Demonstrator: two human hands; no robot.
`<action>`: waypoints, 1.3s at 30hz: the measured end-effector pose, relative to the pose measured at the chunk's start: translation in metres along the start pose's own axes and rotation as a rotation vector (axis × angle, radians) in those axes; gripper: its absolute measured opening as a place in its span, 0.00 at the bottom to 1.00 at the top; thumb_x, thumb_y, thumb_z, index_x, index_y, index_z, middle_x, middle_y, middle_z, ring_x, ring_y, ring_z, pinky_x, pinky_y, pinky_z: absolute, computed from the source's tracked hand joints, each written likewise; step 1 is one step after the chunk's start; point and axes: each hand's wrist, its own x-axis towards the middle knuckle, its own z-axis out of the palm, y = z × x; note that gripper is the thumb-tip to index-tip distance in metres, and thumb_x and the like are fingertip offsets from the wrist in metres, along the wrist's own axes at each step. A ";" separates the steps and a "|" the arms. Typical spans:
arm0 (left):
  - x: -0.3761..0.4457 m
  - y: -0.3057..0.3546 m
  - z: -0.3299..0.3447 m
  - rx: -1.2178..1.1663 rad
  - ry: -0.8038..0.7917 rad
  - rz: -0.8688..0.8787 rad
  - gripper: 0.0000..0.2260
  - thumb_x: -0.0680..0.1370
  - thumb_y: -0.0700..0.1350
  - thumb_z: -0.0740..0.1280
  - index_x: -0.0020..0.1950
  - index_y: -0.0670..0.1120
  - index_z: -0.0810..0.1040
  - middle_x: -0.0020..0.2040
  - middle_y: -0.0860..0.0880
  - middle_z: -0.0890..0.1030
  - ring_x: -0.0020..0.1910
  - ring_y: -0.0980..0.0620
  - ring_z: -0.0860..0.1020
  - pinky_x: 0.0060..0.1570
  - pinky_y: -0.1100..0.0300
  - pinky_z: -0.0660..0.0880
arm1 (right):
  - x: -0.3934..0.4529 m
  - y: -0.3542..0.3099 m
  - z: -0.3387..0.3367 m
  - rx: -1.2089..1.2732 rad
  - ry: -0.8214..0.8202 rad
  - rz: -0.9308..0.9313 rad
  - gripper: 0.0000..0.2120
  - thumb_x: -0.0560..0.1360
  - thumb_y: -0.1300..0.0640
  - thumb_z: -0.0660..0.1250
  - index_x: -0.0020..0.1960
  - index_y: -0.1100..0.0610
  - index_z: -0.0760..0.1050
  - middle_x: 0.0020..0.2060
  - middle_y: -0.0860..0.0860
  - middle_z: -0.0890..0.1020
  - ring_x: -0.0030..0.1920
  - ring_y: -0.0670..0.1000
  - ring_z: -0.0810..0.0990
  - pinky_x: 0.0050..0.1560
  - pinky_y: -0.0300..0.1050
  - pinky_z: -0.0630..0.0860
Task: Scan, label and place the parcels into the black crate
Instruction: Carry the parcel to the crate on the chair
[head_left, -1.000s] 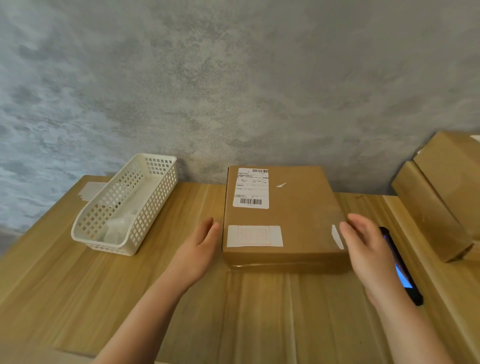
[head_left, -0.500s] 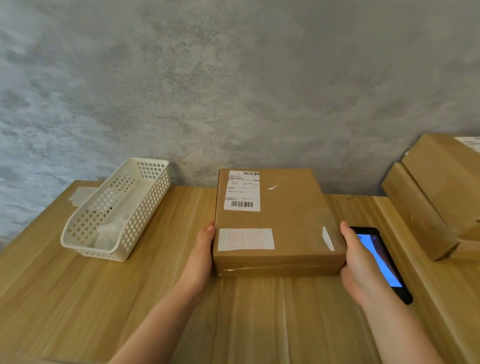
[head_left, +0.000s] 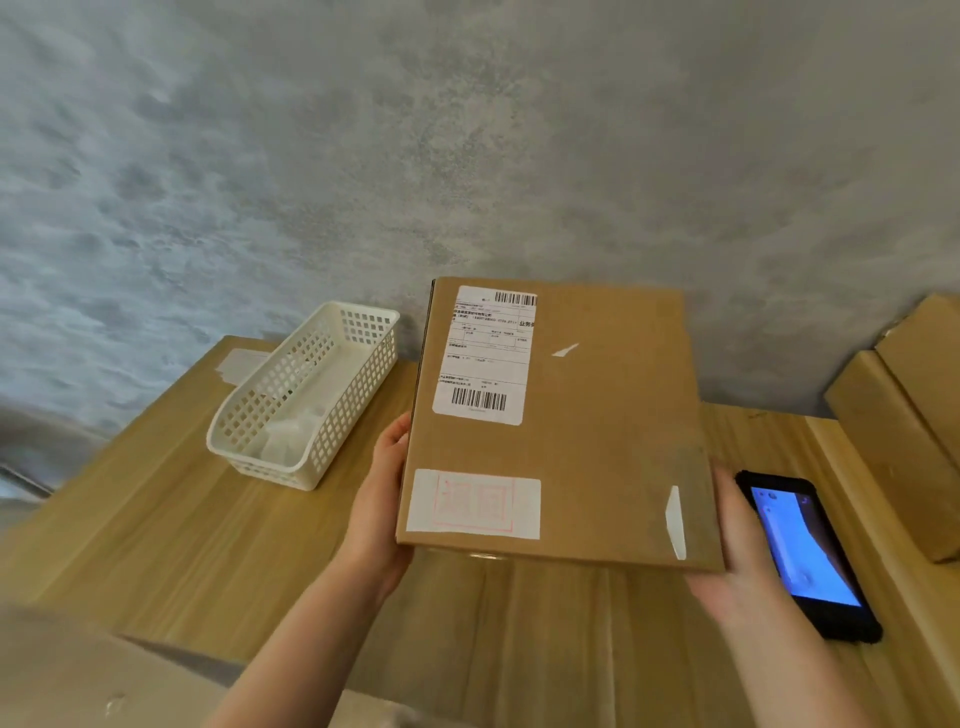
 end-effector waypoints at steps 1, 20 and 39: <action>-0.002 0.005 -0.006 0.012 -0.010 0.006 0.15 0.82 0.52 0.60 0.67 0.51 0.75 0.55 0.47 0.85 0.53 0.47 0.84 0.49 0.51 0.78 | 0.001 0.002 0.006 -0.005 -0.016 0.017 0.17 0.80 0.48 0.61 0.39 0.50 0.85 0.41 0.49 0.85 0.42 0.48 0.83 0.46 0.47 0.76; -0.153 0.105 -0.322 0.130 0.414 0.266 0.14 0.85 0.42 0.55 0.47 0.42 0.78 0.40 0.46 0.82 0.39 0.49 0.82 0.36 0.61 0.77 | -0.103 0.140 0.312 -0.282 -0.510 0.189 0.19 0.82 0.45 0.57 0.48 0.49 0.85 0.46 0.50 0.87 0.44 0.47 0.86 0.41 0.44 0.79; -0.247 0.155 -0.640 -0.087 0.977 0.128 0.14 0.85 0.47 0.56 0.52 0.45 0.80 0.43 0.48 0.86 0.45 0.48 0.84 0.48 0.54 0.77 | -0.176 0.402 0.614 -0.576 -0.717 0.444 0.13 0.79 0.47 0.64 0.47 0.53 0.84 0.39 0.50 0.87 0.41 0.51 0.84 0.44 0.50 0.77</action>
